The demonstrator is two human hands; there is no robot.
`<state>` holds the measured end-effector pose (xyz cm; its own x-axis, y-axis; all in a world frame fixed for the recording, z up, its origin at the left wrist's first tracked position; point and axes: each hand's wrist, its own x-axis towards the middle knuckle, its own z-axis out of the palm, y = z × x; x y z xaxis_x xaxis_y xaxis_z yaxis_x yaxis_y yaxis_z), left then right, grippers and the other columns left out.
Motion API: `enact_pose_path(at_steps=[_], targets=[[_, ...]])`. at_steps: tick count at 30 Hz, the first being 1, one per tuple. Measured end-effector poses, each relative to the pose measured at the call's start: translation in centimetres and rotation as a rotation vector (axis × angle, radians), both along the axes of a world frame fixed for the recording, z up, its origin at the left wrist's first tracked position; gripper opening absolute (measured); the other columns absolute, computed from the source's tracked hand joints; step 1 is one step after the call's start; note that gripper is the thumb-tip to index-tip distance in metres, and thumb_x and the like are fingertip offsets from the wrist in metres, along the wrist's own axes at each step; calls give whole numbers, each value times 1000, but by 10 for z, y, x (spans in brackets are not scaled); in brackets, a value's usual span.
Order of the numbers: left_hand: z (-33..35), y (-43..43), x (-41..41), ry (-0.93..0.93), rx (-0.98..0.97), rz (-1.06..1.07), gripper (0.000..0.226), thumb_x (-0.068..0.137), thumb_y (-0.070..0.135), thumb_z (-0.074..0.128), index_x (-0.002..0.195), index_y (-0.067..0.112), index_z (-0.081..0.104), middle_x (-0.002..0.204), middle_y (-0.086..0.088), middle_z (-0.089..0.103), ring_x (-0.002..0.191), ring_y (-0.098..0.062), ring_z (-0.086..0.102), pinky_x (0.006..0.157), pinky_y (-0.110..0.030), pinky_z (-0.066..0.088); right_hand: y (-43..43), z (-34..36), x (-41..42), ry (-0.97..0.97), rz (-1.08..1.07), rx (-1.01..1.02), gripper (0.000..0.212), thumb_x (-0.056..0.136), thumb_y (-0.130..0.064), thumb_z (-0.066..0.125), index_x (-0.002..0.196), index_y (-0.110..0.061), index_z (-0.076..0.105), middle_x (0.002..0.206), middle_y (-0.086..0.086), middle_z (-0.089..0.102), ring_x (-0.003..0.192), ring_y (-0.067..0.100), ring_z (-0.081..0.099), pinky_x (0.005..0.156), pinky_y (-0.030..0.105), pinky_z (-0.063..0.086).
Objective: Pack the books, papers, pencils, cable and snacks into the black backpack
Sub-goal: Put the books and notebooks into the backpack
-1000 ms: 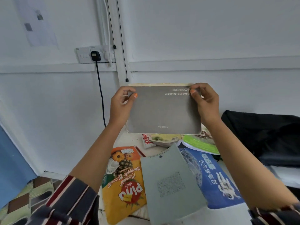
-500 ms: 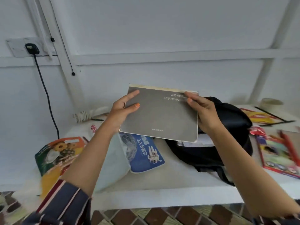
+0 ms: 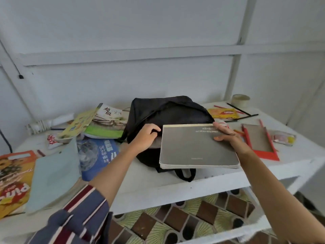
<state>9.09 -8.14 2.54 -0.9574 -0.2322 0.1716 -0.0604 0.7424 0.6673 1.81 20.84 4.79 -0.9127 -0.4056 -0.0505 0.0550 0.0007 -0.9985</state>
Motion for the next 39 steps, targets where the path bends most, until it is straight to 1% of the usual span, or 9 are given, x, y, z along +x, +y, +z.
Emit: enact_pose_path(at_steps=[4, 9, 16, 23, 28, 31, 35, 37, 39], targets=[[-8, 10, -24, -122, -515, -130, 29, 89, 17, 55, 114, 25, 65, 156, -3, 7, 142, -28, 2, 116, -42, 5, 28, -3, -20, 27, 45, 137, 59, 81, 13, 49, 128, -22, 51, 123, -7, 50, 87, -6, 52, 60, 2, 44], [-8, 9, -49, -207, -701, -134, 53, 89, 29, 57, 138, 40, 39, 157, -2, -4, 143, -30, -6, 113, -53, -7, 30, -10, -31, -19, 36, 151, 59, 81, 11, 48, 128, -25, 51, 122, -9, 50, 95, 1, 53, 68, 9, 47], [37, -13, -79, -104, -602, -120, 47, 89, 30, 59, 134, 39, 46, 151, -3, 28, 137, -29, 25, 112, -57, 7, 8, -13, -40, -80, 16, 107, 54, 82, 2, 52, 129, -26, 54, 131, -3, 51, 101, 11, 57, 77, 20, 48], [64, -30, -96, 0, -561, -177, 43, 88, 26, 61, 131, 32, 53, 143, -6, 39, 129, -31, 37, 109, -50, 25, -30, -17, -37, -160, -233, -158, 54, 80, 3, 54, 125, -26, 58, 110, -4, 61, 91, 18, 62, 61, 20, 55], [72, -34, -98, 71, -535, -203, 44, 87, 25, 63, 130, 27, 54, 140, -7, 41, 125, -30, 39, 107, -44, 27, -85, -19, -32, -199, -518, -383, 46, 79, 13, 58, 117, -13, 64, 96, -1, 63, 78, 14, 62, 67, 19, 56], [74, -40, -99, 75, -508, -229, 47, 85, 26, 66, 130, 29, 54, 139, -5, 42, 125, -28, 39, 108, -45, 27, -122, -28, -28, -146, -679, -345, 37, 85, 8, 55, 115, -12, 63, 109, 2, 62, 93, 14, 59, 82, 21, 50], [73, -47, -100, 56, -491, -286, 53, 81, 28, 70, 130, 29, 53, 139, -5, 41, 126, -27, 38, 108, -46, 27, -151, -30, -42, -136, -569, -81, 43, 92, -15, 53, 134, -16, 44, 130, 4, 51, 113, 22, 52, 96, 30, 45], [75, -49, -101, 52, -485, -306, 55, 80, 27, 72, 131, 29, 52, 140, -5, 40, 126, -26, 37, 108, -45, 27, -144, -23, -47, -174, -292, 125, 58, 92, -23, 55, 142, -23, 26, 128, 2, 46, 101, 28, 57, 74, 37, 57], [77, -50, -102, 55, -483, -320, 56, 79, 26, 72, 131, 28, 52, 140, -4, 40, 126, -25, 36, 109, -44, 27, -124, -12, -44, -35, -90, 497, 67, 90, -25, 59, 145, -26, 20, 116, 6, 49, 77, 26, 60, 53, 32, 56]])
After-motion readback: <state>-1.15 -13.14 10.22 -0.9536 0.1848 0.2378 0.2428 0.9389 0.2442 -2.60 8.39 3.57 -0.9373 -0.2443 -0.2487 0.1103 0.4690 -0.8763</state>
